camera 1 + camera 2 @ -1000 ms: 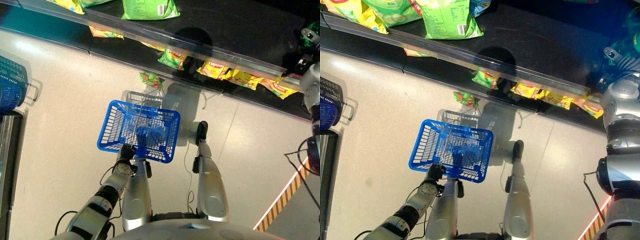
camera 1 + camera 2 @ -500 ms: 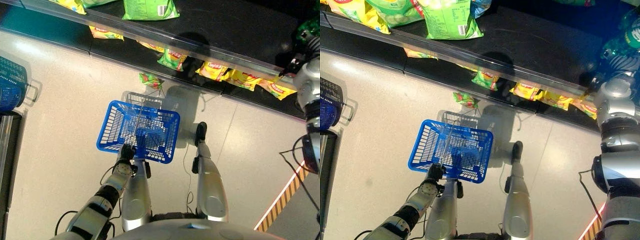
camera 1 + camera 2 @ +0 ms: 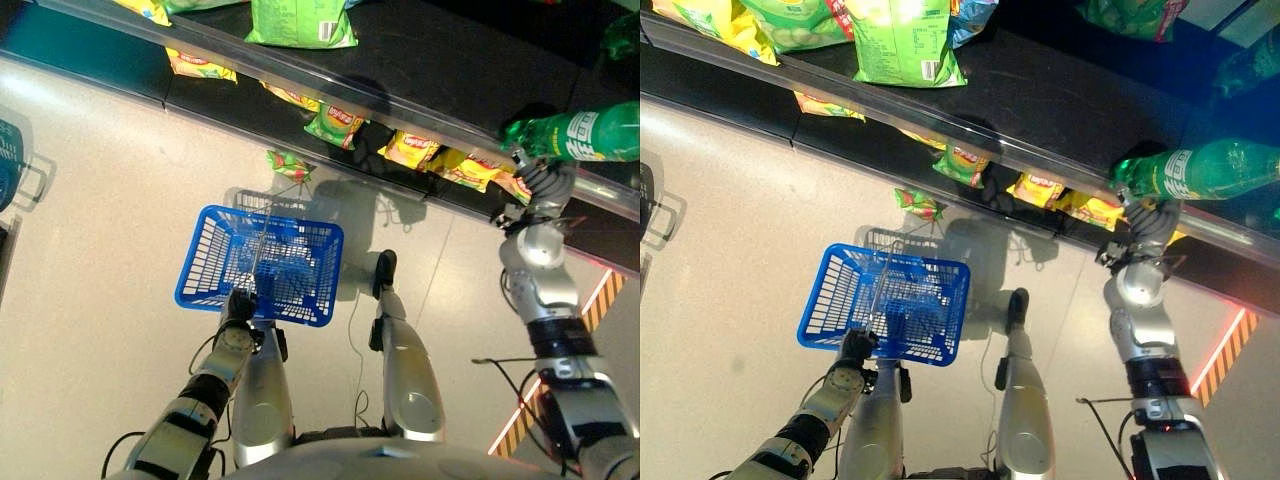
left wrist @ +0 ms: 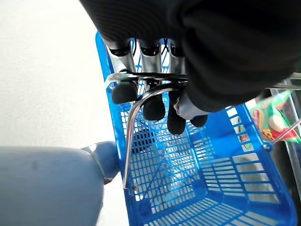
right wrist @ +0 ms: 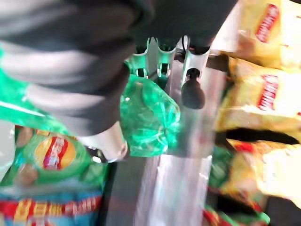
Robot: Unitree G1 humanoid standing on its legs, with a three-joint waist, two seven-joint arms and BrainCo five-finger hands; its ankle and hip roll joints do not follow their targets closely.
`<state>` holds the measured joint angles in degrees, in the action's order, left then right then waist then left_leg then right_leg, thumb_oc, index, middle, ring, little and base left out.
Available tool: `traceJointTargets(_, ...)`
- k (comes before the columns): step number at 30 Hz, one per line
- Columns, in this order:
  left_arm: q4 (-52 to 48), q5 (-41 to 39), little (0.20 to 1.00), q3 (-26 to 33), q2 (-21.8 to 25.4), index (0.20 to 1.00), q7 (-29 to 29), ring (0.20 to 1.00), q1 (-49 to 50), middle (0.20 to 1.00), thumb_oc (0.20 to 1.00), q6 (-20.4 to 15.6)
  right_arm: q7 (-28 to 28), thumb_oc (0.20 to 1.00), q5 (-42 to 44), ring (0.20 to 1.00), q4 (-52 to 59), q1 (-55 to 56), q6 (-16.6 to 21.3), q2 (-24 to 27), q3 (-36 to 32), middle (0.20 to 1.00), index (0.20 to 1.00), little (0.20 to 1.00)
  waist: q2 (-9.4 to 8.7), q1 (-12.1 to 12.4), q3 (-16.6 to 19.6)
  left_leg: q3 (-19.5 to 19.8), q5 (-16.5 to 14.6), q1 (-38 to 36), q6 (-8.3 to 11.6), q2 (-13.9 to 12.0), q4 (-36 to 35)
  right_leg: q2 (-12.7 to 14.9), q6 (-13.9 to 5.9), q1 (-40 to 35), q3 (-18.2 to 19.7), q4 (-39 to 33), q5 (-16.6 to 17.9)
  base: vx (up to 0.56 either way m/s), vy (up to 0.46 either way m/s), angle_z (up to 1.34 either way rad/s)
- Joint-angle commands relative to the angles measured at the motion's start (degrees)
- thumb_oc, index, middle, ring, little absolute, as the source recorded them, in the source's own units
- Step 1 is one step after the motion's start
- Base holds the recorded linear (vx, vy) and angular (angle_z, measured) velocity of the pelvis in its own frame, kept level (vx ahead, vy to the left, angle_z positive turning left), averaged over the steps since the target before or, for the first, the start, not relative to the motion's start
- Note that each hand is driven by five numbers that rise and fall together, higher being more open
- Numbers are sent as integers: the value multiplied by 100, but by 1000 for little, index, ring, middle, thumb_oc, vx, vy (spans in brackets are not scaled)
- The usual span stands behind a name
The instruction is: Pick up the snacks into the basket
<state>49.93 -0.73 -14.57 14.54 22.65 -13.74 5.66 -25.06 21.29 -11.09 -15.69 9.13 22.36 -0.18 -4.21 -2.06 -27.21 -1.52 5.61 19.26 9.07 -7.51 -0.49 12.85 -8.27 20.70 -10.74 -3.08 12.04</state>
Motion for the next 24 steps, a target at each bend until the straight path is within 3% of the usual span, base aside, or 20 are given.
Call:
traceJointTargets(1, 109, 152, 200, 168, 116, 200, 224, 200, 261, 200, 200, -38, 566, 200, -186, 200, 356, 768, -231, -347, 617, 200, 200, 200, -158, 155, -257, -20, 80, -76, -558, 598, -225, 31, -314, -240, -35, 456, -306, -18, 39, 4)
traceJointTargets(9, 184, 51, 200, 416, 124, 200, 419, 200, 361, 200, 200, -182, 1006, 200, -291, 200, 919, 1439, -134, -212, 876, 200, 200, 200, -311, 103, -6, -114, -59, -432, -608, 663, -172, 71, -340, -551, 54, 469, -316, -6, 30, -1)
traceJointTargets(16, 103, -120, 200, 596, 134, 200, 540, 200, 410, 200, 200, -305, 1386, 200, -310, 200, 1146, 1831, -169, -102, 1074, 200, 200, 200, -321, 66, 80, -124, -119, -519, -622, 673, -90, 68, -337, -645, 73, 524, -374, -4, -2, -4)
traceJointTargets(22, -12, -231, 200, 712, 191, 200, 466, 200, 465, 200, 200, -422, 1966, 200, -359, 200, 1200, 2079, -290, 241, 1328, 200, 200, 200, -325, 44, 125, -115, -149, -557, -612, 658, -17, 40, -319, -688, 83, 563, -425, 3, -11, 0)
traceJointTargets(24, -319, -399, 200, 812, 229, 200, 381, 200, 535, 200, 200, -620, 2376, 200, -488, 200, 1122, 2133, -361, 496, 1503, 200, 200, 200, -318, 65, 147, -98, -140, -573, -594, 642, -31, 27, -310, -710, 50, 547, -441, 20, -42, 0)
